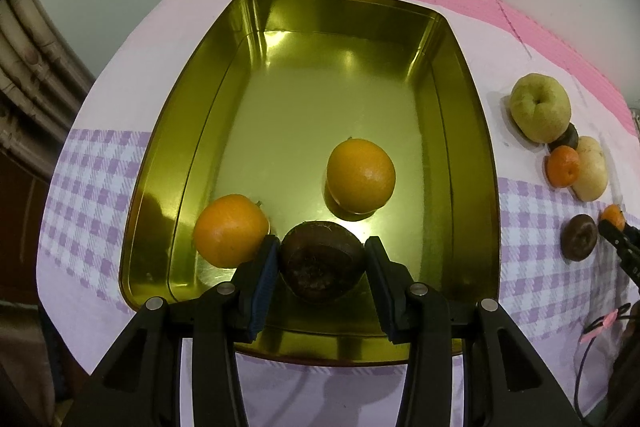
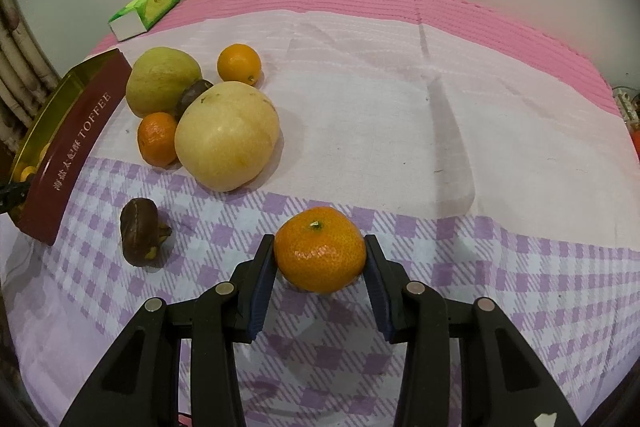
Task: Organize fruits
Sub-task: 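Lower the mangosteen into the tray and open the left gripper, then carry the mandarin with the right gripper over the gold tray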
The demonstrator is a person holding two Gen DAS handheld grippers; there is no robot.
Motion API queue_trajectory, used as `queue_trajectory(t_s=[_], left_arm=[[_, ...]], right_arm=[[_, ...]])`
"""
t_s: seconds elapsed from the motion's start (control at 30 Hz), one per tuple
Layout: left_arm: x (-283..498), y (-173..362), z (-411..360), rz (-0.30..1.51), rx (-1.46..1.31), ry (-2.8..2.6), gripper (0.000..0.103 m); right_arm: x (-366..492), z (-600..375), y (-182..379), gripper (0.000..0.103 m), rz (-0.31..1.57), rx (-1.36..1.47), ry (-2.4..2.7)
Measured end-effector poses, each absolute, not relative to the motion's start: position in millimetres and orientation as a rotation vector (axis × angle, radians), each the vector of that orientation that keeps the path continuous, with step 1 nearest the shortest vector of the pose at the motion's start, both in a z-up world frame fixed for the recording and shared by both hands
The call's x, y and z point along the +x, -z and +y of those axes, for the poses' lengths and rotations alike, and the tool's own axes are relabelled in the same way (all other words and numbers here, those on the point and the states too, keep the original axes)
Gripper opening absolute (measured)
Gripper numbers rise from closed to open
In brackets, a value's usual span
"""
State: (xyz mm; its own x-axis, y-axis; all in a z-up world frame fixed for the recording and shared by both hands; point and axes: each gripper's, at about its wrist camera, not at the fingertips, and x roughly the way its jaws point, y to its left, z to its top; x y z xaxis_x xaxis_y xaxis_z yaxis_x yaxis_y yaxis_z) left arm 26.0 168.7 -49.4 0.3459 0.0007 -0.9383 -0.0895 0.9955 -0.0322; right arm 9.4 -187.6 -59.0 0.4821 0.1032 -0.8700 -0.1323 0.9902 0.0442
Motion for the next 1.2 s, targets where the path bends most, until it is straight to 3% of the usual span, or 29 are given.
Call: queue_trajectory(t_s=[0.33,0.47,0.6,0.87,1.2], left_arm=[[24,44,171,1.200,-0.087,-0.065,0.047],[22,38,173,1.187,-0.097,-0.073,0.063],[19,27,176,1.155,-0.117,-0.072,0.063],[6,-14,195,0.996,-0.121,-0.164,0.072],[-7,-22,237,0.967,-0.175,-0.318,0.074]], right_arm=[[11,-173,39,0.040,1.018,-0.062,-0.129],[12,-161,26,0.040,0.990,-0.074,-0.147],[13,-143,11,0.040,0.961,-0.091,-0.189],[19,-72,-14,0.040,0.912,-0.142,-0.371],[11,41,-15,0.040,0.895,-0.265,-0.618]])
